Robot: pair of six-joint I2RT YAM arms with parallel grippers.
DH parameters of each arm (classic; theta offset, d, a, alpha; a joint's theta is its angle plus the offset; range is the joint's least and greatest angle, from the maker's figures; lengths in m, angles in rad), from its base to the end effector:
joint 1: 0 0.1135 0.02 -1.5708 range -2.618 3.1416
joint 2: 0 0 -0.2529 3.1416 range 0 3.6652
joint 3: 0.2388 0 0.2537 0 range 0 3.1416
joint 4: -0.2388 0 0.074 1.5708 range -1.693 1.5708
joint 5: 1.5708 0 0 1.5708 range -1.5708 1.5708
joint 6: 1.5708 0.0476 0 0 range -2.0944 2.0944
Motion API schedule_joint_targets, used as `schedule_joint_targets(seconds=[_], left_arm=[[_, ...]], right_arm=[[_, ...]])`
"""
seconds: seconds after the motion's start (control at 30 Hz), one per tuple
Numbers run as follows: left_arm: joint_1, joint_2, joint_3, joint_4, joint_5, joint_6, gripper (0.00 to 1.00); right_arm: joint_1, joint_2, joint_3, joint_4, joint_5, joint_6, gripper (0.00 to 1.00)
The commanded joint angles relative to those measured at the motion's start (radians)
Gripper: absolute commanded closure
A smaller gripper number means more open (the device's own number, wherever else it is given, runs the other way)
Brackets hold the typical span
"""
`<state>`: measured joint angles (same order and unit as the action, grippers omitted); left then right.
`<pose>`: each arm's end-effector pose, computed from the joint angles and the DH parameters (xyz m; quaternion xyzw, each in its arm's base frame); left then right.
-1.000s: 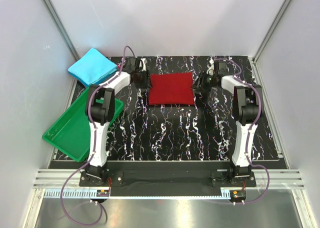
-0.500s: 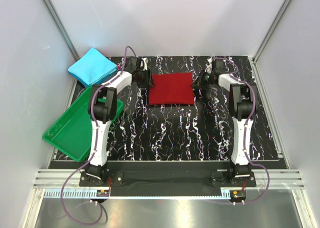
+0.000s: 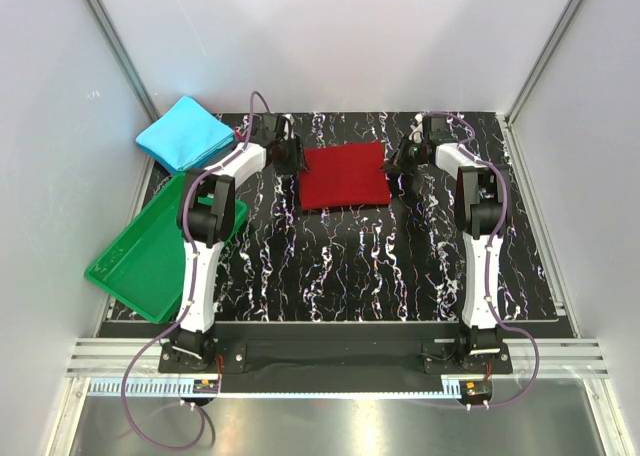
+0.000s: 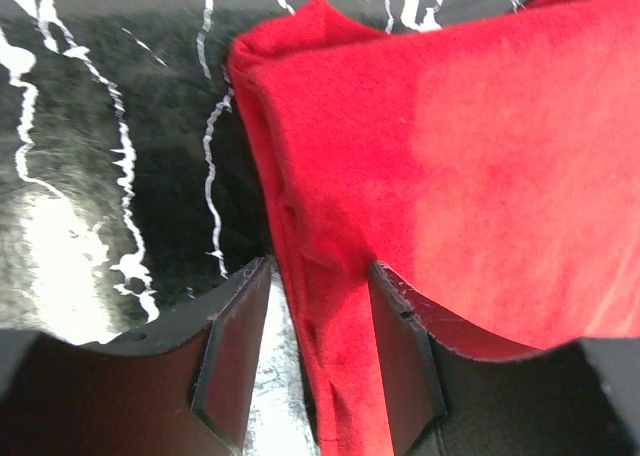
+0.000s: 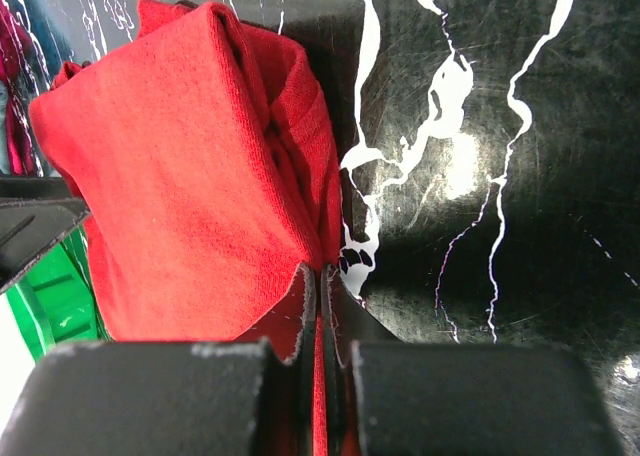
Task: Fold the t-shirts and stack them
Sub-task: Fold the tshirt
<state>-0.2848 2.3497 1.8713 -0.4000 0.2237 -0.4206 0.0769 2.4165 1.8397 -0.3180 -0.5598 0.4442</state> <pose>0.4970 -0.1565 0.1406 -0.0256 0.9352 -0.2150 0.2802 0.5167 0.0652 0.1079 0.0755 0.9082 0.3339 0.2408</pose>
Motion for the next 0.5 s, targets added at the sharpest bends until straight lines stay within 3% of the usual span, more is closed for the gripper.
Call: schedule_joint_targets(seconds=[0.0,0.27,0.47], left_arm=[[0.006,0.022,0.032,0.000,-0.084,-0.004,0.50],[0.004,0.092,0.069,0.004,-0.046,-0.026,0.55],[0.006,0.105,0.088,0.007,-0.024,-0.041,0.70]], right_arm=[[0.004,0.020,0.013,-0.046,0.054,-0.035,0.99],[0.004,-0.002,0.015,-0.044,0.040,-0.030,0.95],[0.004,-0.079,-0.023,-0.046,0.051,-0.032,0.85]])
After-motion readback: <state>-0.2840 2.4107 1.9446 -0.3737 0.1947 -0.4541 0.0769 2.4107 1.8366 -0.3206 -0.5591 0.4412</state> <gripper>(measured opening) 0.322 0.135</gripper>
